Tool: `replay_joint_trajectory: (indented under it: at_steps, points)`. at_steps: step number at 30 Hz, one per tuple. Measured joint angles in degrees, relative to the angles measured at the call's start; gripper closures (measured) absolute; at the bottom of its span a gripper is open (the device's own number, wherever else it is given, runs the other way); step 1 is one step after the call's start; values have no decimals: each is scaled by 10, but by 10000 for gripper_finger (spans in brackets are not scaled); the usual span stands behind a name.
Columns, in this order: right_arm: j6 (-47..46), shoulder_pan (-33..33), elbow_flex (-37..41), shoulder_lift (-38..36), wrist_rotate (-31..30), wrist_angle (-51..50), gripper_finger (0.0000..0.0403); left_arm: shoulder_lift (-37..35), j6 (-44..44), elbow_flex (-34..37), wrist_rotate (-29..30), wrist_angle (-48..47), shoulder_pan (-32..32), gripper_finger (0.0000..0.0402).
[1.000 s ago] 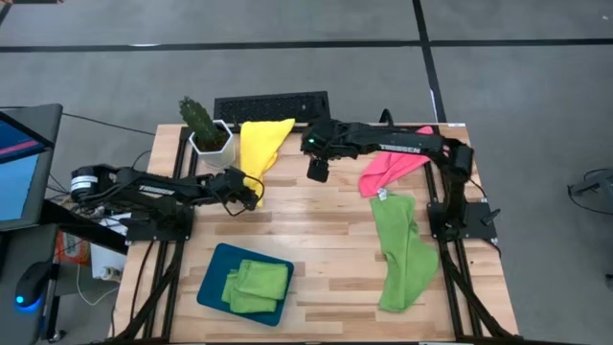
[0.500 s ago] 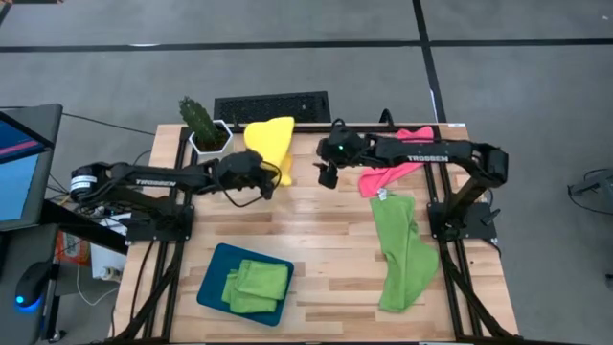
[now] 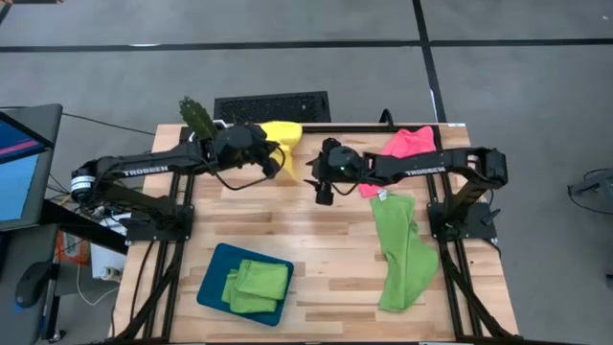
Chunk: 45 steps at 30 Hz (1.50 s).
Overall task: Fold microfiber towels
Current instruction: Fold the yellow microfiber
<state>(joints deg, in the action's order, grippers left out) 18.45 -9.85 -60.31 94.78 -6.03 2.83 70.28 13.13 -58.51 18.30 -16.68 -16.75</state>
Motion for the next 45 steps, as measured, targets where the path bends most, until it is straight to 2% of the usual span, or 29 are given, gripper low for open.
replay_joint_trajectory:
  at_steps: [7,11,17,19,21,24,25,27,34,41,45]
  points:
    - [-28,-12,-2,70,-11,125,143,0,0,-20,1,-2,0,401]
    - [-34,-24,1,102,-29,146,143,0,0,-20,2,-10,0,401]
    - [-34,-32,0,130,-26,177,153,0,-3,-20,8,-2,0,401]
    - [-34,-30,-1,141,-19,192,176,0,-7,-20,16,0,0,401]
    - [-34,-29,0,148,-22,190,217,0,-9,-19,20,0,0,401]
    - [-36,-22,0,146,-53,175,316,0,-18,-19,30,-1,0,401]
    - [-36,-20,1,137,-59,157,355,0,-21,-19,35,-1,0,401]
    - [-28,-8,0,117,-67,151,384,0,-24,-19,38,-1,0,401]
    - [-23,37,0,-8,-150,64,395,0,-25,-19,38,4,0,401]
    - [67,56,0,-135,-372,-22,399,0,-44,-24,35,65,0,399]
    - [87,56,0,-200,-394,-34,399,0,-60,-38,34,74,0,398]
